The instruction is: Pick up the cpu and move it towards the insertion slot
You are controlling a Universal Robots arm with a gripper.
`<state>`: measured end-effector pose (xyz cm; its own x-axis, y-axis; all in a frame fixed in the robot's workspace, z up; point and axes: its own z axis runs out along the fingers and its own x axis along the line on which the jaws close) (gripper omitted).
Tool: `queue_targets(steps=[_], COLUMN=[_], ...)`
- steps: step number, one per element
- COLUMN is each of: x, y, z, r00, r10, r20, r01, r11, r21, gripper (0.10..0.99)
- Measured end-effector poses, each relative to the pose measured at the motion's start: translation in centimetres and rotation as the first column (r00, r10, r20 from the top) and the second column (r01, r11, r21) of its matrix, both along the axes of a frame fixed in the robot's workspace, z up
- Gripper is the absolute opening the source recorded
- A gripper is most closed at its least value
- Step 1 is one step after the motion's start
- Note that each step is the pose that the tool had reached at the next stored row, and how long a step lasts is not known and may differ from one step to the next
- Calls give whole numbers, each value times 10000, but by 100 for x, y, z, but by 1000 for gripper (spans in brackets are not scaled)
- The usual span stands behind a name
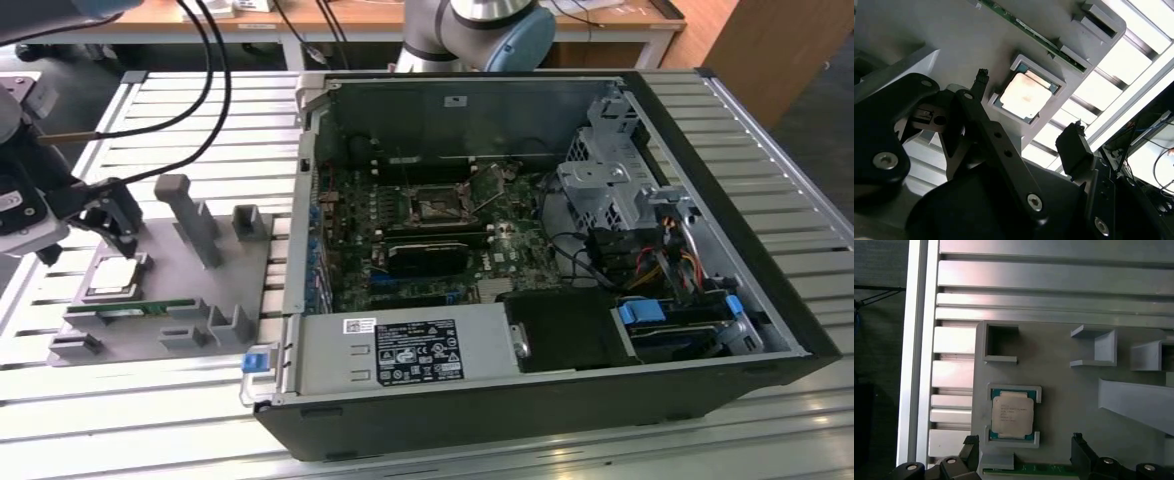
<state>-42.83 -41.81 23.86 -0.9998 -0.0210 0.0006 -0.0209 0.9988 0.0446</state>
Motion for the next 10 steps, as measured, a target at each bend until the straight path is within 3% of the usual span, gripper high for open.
queue_targets(steps=[10], x=[-4], y=[0], z=[-69], r00=[10000], r10=[-1], r20=[0], r01=[1], r11=[10000], r21=[0], gripper=[820])
